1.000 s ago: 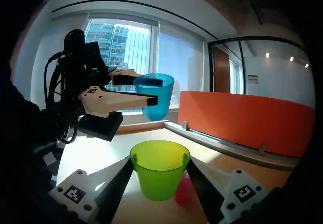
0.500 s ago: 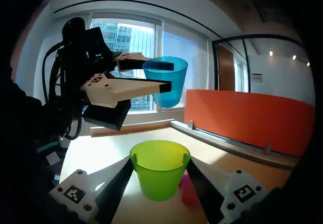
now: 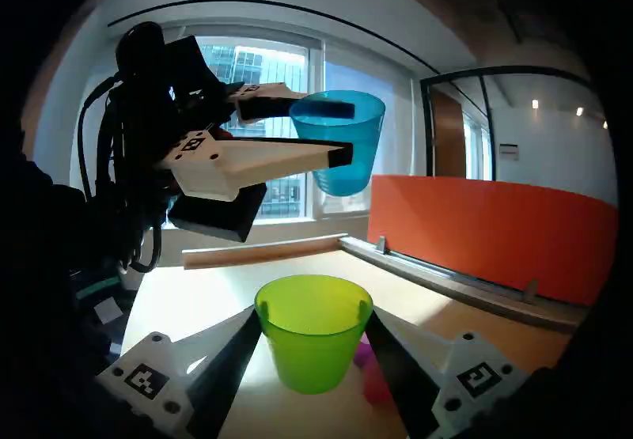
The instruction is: Pour water
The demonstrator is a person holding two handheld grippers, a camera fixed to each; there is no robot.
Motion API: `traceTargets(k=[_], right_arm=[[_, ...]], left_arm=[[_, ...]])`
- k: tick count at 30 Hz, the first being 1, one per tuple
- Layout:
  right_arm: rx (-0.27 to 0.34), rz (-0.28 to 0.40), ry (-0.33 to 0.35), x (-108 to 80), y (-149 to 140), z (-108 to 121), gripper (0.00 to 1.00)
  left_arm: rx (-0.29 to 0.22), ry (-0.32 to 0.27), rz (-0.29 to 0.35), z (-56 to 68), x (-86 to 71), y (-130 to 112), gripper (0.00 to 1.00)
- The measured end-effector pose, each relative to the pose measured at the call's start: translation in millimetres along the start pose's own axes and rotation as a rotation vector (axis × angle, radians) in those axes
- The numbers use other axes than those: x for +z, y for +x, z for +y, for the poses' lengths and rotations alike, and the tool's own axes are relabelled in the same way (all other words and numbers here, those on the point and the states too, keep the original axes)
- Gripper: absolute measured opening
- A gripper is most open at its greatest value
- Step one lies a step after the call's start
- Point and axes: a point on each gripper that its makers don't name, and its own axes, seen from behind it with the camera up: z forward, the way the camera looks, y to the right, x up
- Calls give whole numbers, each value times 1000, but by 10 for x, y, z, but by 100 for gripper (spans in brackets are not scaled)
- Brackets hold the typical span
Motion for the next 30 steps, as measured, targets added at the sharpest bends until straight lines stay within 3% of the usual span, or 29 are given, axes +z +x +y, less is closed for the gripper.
traceTargets(k=[30], right_arm=[[-2, 9, -11, 0, 57, 39, 90]], left_arm=[[181, 12, -1, -34, 14, 83, 85]])
